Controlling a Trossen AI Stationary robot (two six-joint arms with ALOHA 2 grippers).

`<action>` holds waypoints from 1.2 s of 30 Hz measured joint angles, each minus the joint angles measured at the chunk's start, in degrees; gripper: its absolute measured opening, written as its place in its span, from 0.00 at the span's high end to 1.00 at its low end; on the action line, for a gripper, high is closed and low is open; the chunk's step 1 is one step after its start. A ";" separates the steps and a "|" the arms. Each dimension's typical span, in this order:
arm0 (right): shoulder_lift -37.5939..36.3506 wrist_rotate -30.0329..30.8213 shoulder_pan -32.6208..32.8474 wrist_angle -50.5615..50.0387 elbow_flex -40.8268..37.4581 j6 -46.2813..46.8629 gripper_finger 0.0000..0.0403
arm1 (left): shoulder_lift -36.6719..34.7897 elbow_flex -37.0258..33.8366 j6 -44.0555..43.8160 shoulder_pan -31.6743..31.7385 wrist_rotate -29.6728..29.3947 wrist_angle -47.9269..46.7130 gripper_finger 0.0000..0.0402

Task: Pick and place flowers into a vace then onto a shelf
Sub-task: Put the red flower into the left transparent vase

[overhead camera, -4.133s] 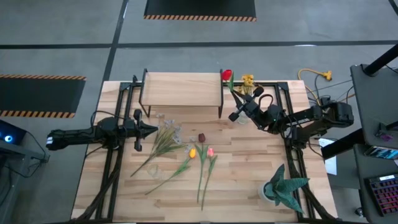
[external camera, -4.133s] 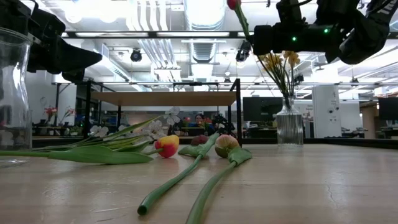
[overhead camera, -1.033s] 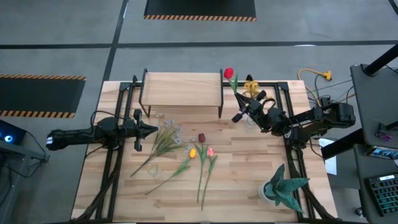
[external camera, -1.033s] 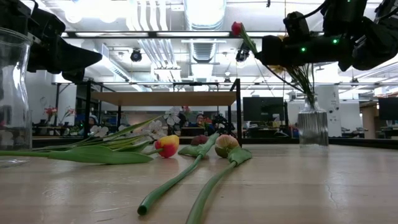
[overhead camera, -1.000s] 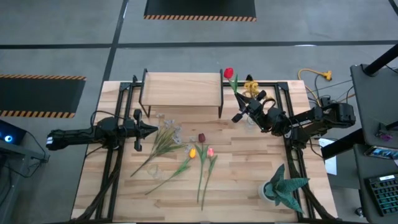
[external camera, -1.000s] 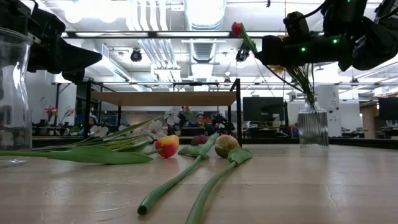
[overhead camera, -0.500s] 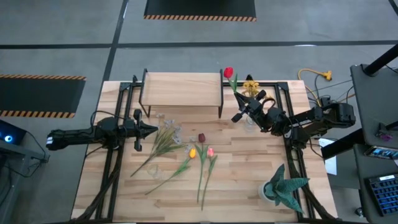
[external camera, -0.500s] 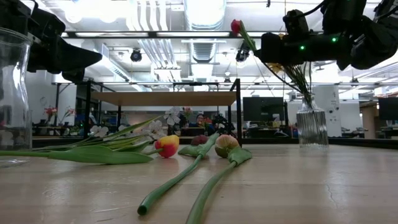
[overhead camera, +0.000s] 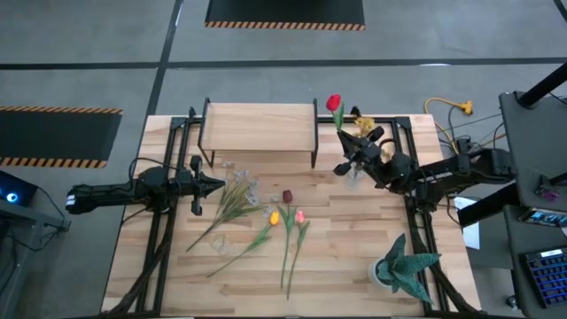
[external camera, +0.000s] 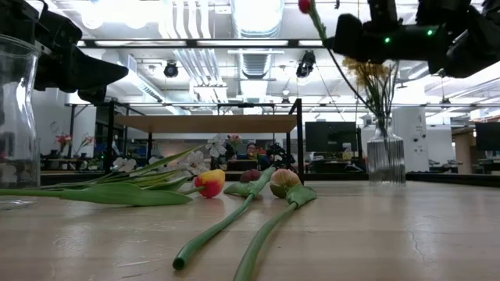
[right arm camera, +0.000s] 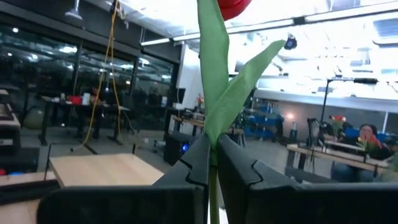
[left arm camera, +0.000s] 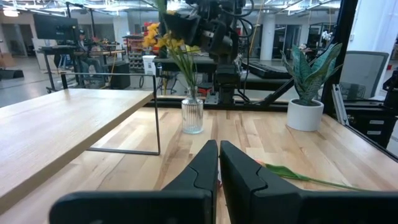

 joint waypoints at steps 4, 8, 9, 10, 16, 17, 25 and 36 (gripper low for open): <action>-1.88 -0.04 0.90 -0.04 0.04 -0.78 0.97 | 0.00 0.00 0.01 0.02 0.00 0.01 1.00; -3.29 -1.53 1.74 -0.03 0.25 -0.09 0.97 | 0.00 0.00 -0.01 0.00 -0.01 0.01 1.00; -3.52 -3.26 1.82 -0.06 0.36 0.75 0.97 | 0.00 0.00 0.01 0.02 -0.01 0.01 1.00; -3.68 -5.61 1.96 -0.07 0.46 1.97 0.97 | 0.00 0.00 0.00 0.01 0.00 0.01 1.00; -3.77 -17.09 4.62 -2.23 1.76 11.05 0.97 | 0.00 0.00 0.01 0.02 -0.01 0.05 1.00; -3.64 -17.70 5.64 -3.42 2.01 12.20 0.97 | 0.00 0.00 0.01 0.02 -0.03 0.47 1.00; 2.07 -12.90 18.19 -8.27 6.80 9.14 0.97 | 0.00 -0.12 0.23 0.00 0.07 8.53 0.98; 10.33 -9.35 22.01 -8.36 13.00 5.83 0.97 | 0.53 -0.11 -3.83 0.00 3.26 18.81 0.60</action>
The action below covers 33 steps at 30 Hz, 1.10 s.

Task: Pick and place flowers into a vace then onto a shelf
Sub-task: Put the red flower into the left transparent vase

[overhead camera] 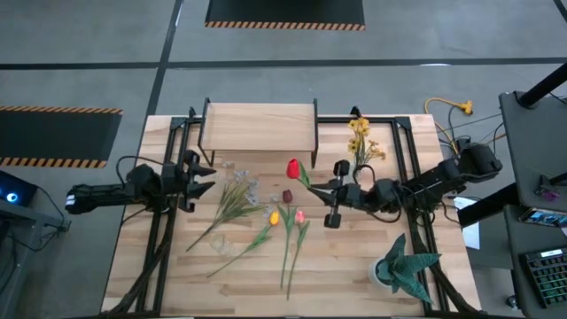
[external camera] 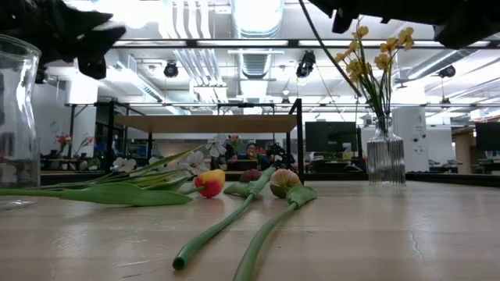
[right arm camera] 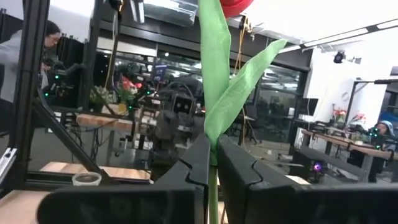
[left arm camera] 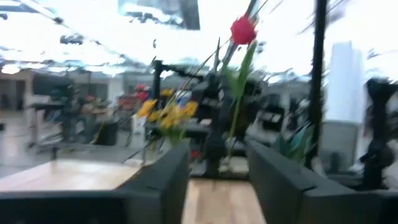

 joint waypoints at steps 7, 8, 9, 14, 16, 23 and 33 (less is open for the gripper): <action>3.57 1.02 0.00 -0.19 3.58 -0.07 0.97 | 8.04 0.89 -7.22 -0.01 4.81 9.39 0.45; 3.84 1.06 -0.02 -0.21 3.98 -0.06 0.97 | 10.02 1.30 -7.59 -0.02 5.50 10.78 0.45; 4.13 1.21 -0.09 -0.35 4.21 -0.06 0.97 | 12.24 1.71 -7.76 -0.08 6.44 12.47 0.45; 5.26 1.75 -0.11 -0.76 5.23 0.72 0.97 | 25.74 5.99 -6.77 -1.01 7.39 22.56 0.46; 5.47 2.40 -0.11 -0.74 5.27 0.77 0.97 | 31.77 9.42 -5.10 -1.54 7.38 24.08 0.46; 4.62 2.51 -0.11 -0.85 5.20 1.27 0.97 | 52.14 25.55 3.99 -3.48 7.55 22.67 0.46; 4.31 2.49 -0.11 -1.59 5.11 1.49 0.97 | 70.25 44.62 9.44 -3.58 8.61 15.07 0.46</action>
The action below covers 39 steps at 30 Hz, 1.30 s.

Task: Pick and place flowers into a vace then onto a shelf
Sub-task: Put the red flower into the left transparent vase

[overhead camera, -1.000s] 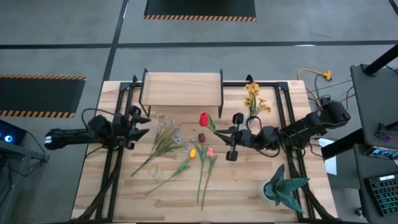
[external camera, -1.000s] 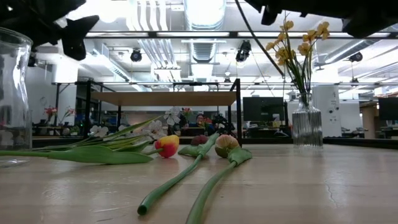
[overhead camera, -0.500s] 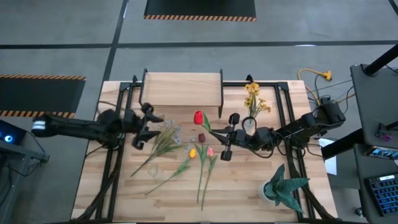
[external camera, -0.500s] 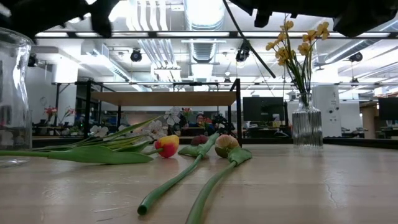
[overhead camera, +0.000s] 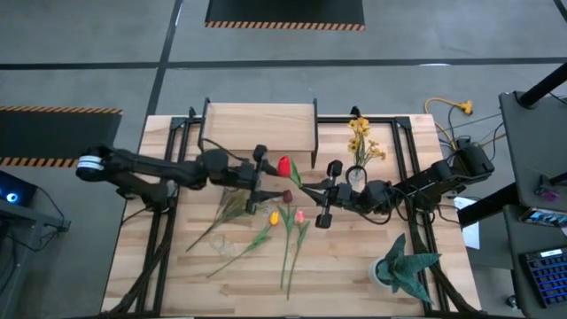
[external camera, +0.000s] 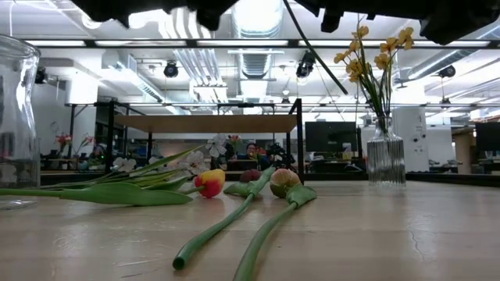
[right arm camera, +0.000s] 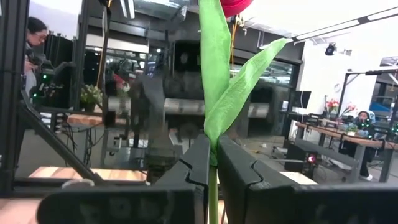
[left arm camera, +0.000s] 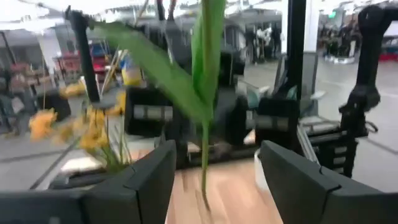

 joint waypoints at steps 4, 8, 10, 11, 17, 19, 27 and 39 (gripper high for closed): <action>0.00 -0.02 0.00 -0.98 -0.09 0.01 0.97 | 3.00 3.98 1.31 0.00 0.67 -0.65 0.46; 0.00 -0.04 0.00 -1.57 -0.09 1.15 0.97 | 5.00 5.95 2.47 0.00 0.69 -0.85 0.46; 0.00 -0.04 0.00 -1.55 -0.09 1.22 0.97 | 5.98 6.65 2.53 0.00 0.70 -0.50 0.46; 0.00 -0.04 -0.02 -1.55 -0.09 1.15 0.97 | 6.40 6.81 2.55 -0.02 0.70 -0.66 0.46; 0.00 -0.04 -0.02 -1.62 0.02 1.46 0.97 | 7.30 7.97 3.89 -0.15 1.28 -0.60 0.46; 0.00 -0.07 -0.02 -1.64 0.02 1.49 0.97 | 7.49 8.03 4.27 -0.15 1.28 -0.46 0.47; 0.00 -0.14 -0.02 -1.74 0.02 1.49 0.97 | 7.56 8.03 5.37 -0.15 1.26 -0.36 0.71; 0.00 -0.04 -0.04 -1.68 0.13 1.69 0.95 | 7.56 8.03 6.36 -0.15 -0.16 2.14 0.99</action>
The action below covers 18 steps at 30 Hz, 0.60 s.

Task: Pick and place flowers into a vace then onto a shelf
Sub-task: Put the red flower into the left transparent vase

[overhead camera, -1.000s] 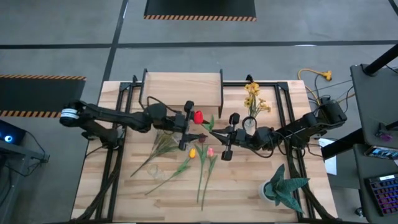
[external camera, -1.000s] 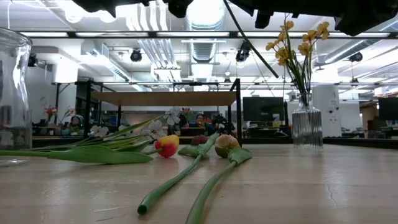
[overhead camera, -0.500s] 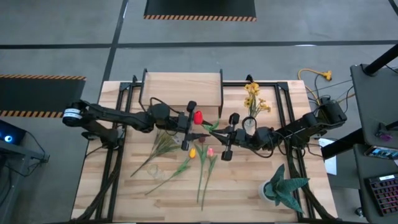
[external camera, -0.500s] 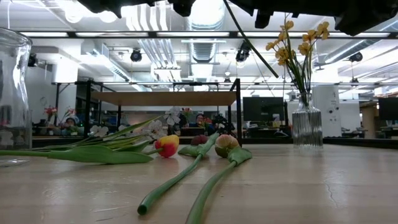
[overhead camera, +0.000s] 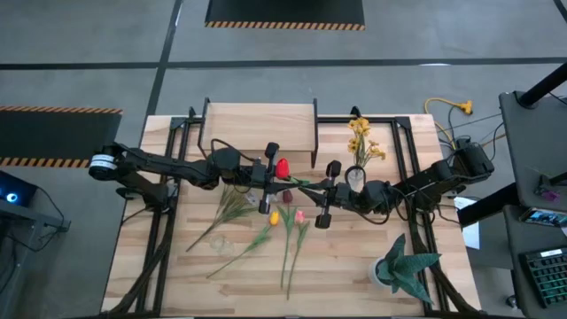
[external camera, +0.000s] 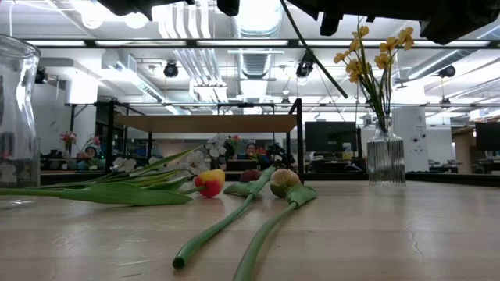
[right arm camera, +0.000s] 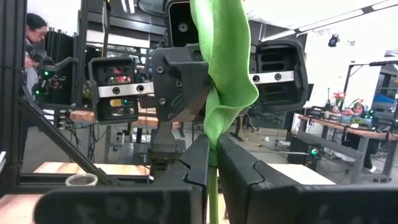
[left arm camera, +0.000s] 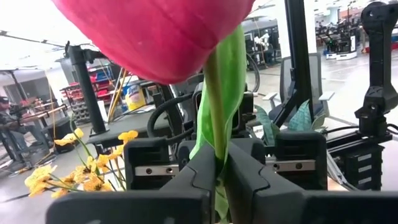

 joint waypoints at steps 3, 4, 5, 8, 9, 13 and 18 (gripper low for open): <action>0.00 0.00 0.00 -0.32 0.00 -0.22 0.88 | -0.47 -0.04 0.03 0.00 -0.07 -0.28 1.00; 0.00 -0.02 0.00 -0.34 0.00 -0.23 0.85 | -0.83 -0.04 0.00 0.00 -0.09 -0.28 1.00; 0.00 -0.04 0.01 -0.36 0.00 -0.23 0.82 | -1.50 -0.04 -0.04 0.00 -0.17 -0.62 1.00; -0.04 -0.09 0.04 -0.64 0.00 -0.21 0.71 | -4.13 -0.04 -0.27 0.00 -0.78 -2.37 1.00; -0.11 -0.09 0.04 -0.83 0.00 -0.20 0.67 | -5.18 -0.04 -0.34 0.00 -1.45 -3.46 1.00; -0.67 -0.08 0.04 -1.68 0.00 -1.02 0.55 | -10.52 -0.04 -2.52 0.00 -3.64 -10.77 1.00; -3.14 -0.09 0.04 -2.04 0.00 -3.31 0.48 | -19.43 -0.04 -8.84 -0.03 -4.37 -25.18 1.00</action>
